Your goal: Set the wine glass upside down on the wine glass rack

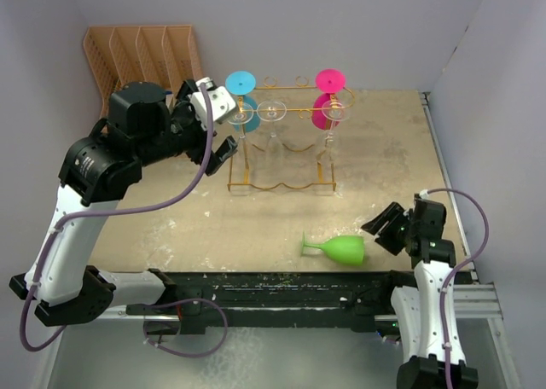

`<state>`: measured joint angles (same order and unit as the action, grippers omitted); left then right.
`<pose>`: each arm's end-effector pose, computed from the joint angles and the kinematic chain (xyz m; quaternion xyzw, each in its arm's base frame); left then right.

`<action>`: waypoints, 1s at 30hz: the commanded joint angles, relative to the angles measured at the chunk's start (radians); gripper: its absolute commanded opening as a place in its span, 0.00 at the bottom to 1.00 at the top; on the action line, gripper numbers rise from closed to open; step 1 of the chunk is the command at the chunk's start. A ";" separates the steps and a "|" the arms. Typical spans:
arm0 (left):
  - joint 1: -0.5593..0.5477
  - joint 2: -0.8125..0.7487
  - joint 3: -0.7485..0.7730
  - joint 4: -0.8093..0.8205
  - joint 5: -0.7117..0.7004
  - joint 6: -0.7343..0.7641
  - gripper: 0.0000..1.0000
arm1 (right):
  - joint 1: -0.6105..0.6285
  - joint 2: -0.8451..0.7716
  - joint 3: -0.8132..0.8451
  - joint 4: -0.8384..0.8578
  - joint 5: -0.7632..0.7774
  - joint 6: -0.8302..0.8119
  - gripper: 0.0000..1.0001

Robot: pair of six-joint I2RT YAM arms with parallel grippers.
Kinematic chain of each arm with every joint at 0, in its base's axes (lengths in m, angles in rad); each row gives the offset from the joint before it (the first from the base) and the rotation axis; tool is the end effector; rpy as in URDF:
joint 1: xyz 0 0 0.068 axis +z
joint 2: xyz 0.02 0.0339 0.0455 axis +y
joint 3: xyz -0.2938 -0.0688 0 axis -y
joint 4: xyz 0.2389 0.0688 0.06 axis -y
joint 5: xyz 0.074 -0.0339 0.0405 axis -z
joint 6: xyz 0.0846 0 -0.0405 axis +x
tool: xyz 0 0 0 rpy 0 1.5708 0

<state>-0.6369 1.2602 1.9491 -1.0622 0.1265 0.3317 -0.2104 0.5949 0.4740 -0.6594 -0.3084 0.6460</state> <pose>0.1734 -0.1415 0.5338 0.4154 0.7130 -0.1371 0.5480 0.1334 -0.0022 0.2001 0.3249 0.8542 0.2206 0.3408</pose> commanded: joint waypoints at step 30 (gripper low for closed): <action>0.017 0.040 0.001 -0.045 0.273 -0.095 0.99 | 0.196 0.043 -0.032 0.678 -0.499 0.662 0.00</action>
<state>-0.6235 1.2915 1.8805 -1.1095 0.2279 0.3199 -0.0177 0.6762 0.3824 -0.2741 -0.7219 1.1194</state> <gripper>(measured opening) 0.992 0.007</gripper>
